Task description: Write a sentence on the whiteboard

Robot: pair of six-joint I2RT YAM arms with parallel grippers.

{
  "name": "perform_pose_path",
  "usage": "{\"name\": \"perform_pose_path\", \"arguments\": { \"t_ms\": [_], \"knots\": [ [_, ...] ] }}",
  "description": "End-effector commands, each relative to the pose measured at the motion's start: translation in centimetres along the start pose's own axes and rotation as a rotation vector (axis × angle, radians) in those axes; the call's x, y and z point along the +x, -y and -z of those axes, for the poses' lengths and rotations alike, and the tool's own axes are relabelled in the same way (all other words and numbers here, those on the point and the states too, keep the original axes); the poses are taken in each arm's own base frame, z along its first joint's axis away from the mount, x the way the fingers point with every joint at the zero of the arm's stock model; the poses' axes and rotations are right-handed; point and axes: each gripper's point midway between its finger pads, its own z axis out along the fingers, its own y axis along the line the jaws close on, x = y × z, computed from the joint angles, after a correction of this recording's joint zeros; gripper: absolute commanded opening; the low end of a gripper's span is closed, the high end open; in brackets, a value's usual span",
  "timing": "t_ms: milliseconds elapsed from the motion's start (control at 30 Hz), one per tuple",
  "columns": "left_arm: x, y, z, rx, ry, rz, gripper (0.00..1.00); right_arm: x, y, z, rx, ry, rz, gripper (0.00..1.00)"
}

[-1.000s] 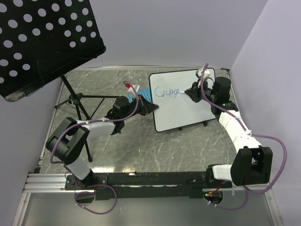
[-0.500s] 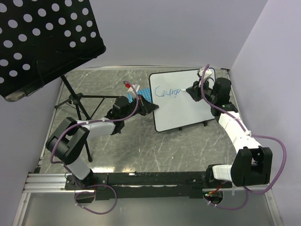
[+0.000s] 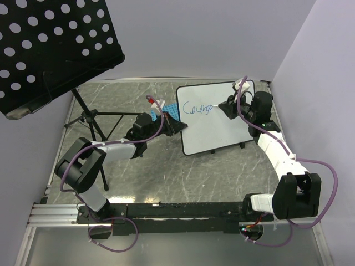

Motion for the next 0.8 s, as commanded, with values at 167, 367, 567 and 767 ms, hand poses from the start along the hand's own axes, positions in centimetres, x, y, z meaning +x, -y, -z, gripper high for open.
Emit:
{"name": "perform_pose_path", "arguments": {
  "t_ms": [167, 367, 567, 767],
  "knots": [
    [-1.2, 2.2, -0.3, 0.089, 0.026, -0.102, 0.01, -0.8, 0.4, 0.1, 0.018, -0.001, 0.019, 0.00],
    [-1.3, 2.2, -0.2, 0.082, 0.029, -0.105, 0.01, -0.3, 0.5, 0.3, 0.014, -0.047, 0.024, 0.00],
    [-1.3, 2.1, -0.3, 0.079, 0.032, -0.105, 0.01, 0.2, 0.3, 0.5, 0.002, -0.073, 0.032, 0.00],
    [-1.4, 2.0, -0.4, 0.078, 0.031, -0.106, 0.01, 0.9, -0.1, 0.6, -0.029, -0.113, 0.030, 0.00]
  ]
}}
